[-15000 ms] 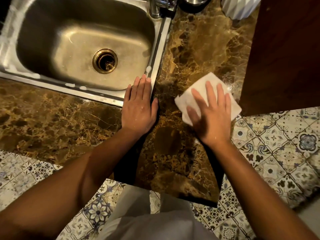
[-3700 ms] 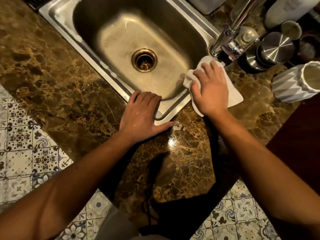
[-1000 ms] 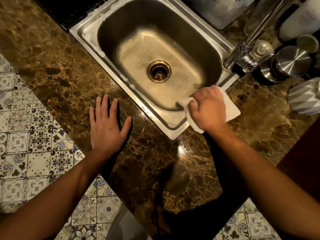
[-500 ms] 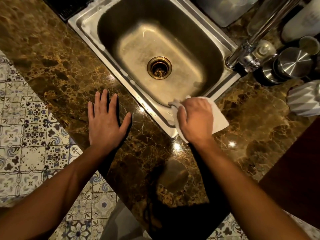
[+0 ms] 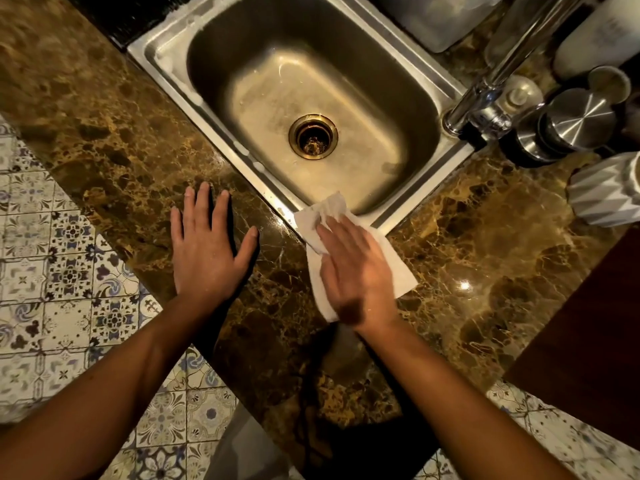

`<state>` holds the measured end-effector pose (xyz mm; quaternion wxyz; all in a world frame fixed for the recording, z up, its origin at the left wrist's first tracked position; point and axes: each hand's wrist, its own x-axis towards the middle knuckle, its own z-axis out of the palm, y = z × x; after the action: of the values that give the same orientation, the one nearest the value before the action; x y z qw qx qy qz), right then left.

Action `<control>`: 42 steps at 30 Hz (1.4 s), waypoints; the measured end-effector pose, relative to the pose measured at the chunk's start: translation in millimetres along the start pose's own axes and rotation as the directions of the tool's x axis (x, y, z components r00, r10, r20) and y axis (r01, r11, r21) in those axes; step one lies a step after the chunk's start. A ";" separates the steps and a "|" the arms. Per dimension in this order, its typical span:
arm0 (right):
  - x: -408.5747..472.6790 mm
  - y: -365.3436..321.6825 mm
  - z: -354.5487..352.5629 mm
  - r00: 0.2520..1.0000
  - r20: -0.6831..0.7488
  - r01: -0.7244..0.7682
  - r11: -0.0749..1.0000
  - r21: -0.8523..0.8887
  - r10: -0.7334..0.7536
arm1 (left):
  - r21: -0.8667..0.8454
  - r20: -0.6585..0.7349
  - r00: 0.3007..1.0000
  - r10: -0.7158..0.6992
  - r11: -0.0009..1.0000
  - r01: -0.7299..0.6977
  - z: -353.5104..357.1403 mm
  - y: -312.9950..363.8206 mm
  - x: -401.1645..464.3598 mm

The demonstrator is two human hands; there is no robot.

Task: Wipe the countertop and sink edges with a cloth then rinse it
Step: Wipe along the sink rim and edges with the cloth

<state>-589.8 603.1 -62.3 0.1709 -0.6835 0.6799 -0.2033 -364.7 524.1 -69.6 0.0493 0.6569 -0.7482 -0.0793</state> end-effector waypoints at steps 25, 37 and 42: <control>-18.5 -10.0 17.8 0.977 -0.212 -0.042 0.994 -0.101 0.020 | -0.008 -0.002 1.000 0.010 1.000 -0.010 0.1 -0.5 -0.1; 52.6 -28.1 23.3 0.976 -0.168 -0.166 0.971 -0.170 0.138 | 0.006 -0.023 1.000 0.007 1.000 -0.007 2.5 -0.6 -0.3; 88.6 -41.9 32.7 0.975 -0.196 -0.143 0.975 -0.171 0.109 | 0.008 -0.029 1.000 0.003 1.000 -0.003 0.8 0.5 -1.6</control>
<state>-537.7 513.9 -65.0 0.0556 -0.6297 0.7510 -0.1909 -365.1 525.7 -70.3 0.0576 0.6572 -0.7486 -0.0666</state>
